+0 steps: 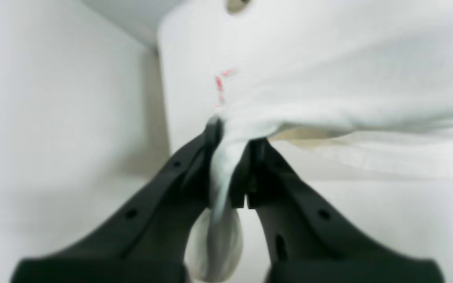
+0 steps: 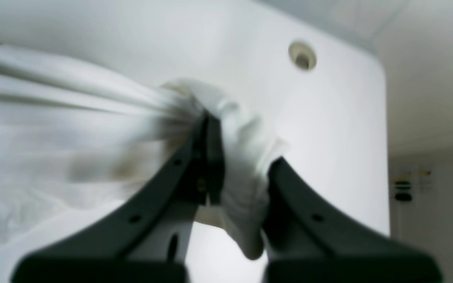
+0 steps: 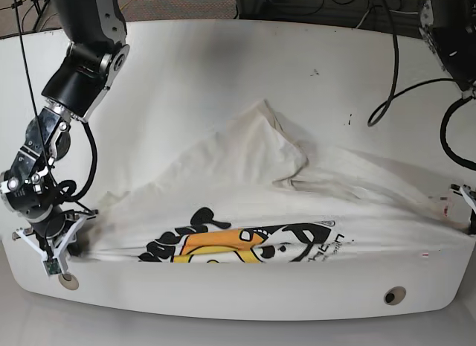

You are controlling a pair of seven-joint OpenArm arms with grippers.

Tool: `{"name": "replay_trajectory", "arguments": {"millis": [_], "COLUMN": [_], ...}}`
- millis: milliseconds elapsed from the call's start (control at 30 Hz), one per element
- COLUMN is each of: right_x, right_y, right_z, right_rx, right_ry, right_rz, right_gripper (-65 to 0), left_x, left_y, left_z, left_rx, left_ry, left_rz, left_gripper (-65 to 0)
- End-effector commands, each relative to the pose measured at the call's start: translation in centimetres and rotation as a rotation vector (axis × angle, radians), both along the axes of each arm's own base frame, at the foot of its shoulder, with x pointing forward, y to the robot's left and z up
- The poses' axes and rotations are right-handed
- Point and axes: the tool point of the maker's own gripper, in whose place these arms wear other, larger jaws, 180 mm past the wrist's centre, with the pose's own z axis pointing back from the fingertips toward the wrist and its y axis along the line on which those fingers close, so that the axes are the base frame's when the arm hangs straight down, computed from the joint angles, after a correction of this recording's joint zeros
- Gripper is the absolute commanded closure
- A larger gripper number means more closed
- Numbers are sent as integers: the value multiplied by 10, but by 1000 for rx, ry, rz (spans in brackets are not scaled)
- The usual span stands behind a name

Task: Fold the T-shirt properly
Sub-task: 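Lift the shirt with both grippers and shake it flat onto the table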

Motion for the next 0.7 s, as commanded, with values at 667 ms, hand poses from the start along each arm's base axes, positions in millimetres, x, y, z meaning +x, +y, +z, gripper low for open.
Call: {"name": "replay_trajectory", "arguments": {"millis": [667], "right_x": [70], "right_y": [1], "right_z": [253], "right_rx": [-176], "right_ry": [-353], "right_rz": [37], "right_gripper": [-13], "left_x": [12], "left_y": [5], "left_z": [248], "left_rx": [70], "left_ry": [-494], "left_rz": [81], "left_gripper": [0]}}
